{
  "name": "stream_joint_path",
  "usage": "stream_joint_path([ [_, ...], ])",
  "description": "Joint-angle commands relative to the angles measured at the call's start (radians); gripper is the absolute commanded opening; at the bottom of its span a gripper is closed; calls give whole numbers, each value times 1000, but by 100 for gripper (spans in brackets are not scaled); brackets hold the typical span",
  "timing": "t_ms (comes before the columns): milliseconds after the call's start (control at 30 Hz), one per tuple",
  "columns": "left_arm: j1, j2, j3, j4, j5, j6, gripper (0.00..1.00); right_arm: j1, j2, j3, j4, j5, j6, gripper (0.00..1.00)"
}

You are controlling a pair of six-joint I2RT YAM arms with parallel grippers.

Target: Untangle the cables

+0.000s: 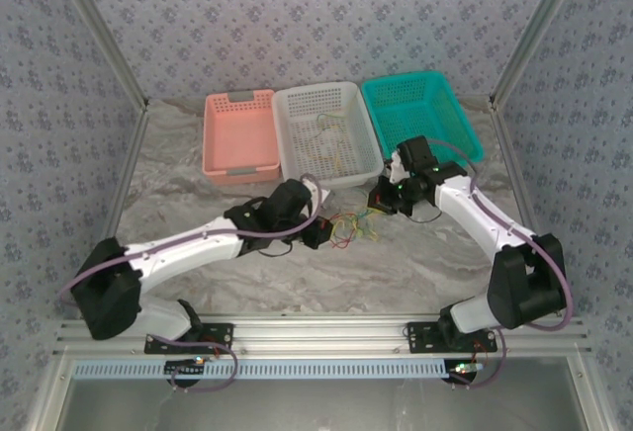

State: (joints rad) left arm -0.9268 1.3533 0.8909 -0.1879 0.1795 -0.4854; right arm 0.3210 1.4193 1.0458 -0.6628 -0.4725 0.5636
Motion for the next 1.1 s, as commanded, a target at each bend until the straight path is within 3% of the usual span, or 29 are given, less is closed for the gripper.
stream_joint_path([
  [0, 37, -110, -74, -77, -28, -45, 0, -63, -34, -17, -44, 100, -23, 0],
  [467, 264, -488, -270, -224, -89, -181, 0, -108, -97, -95, -68, 207, -13, 0],
  [733, 277, -525, -286, -285, -76, -195, 0, -96, -152, -120, -34, 150, -16, 0],
  [967, 277, -477, -314, -188, -92, -258, 0, 16, -206, -103, 34, 111, -23, 0],
  [1067, 276, -430, -292, -162, -104, -281, 25, 71, -203, -80, 57, 103, -38, 0],
])
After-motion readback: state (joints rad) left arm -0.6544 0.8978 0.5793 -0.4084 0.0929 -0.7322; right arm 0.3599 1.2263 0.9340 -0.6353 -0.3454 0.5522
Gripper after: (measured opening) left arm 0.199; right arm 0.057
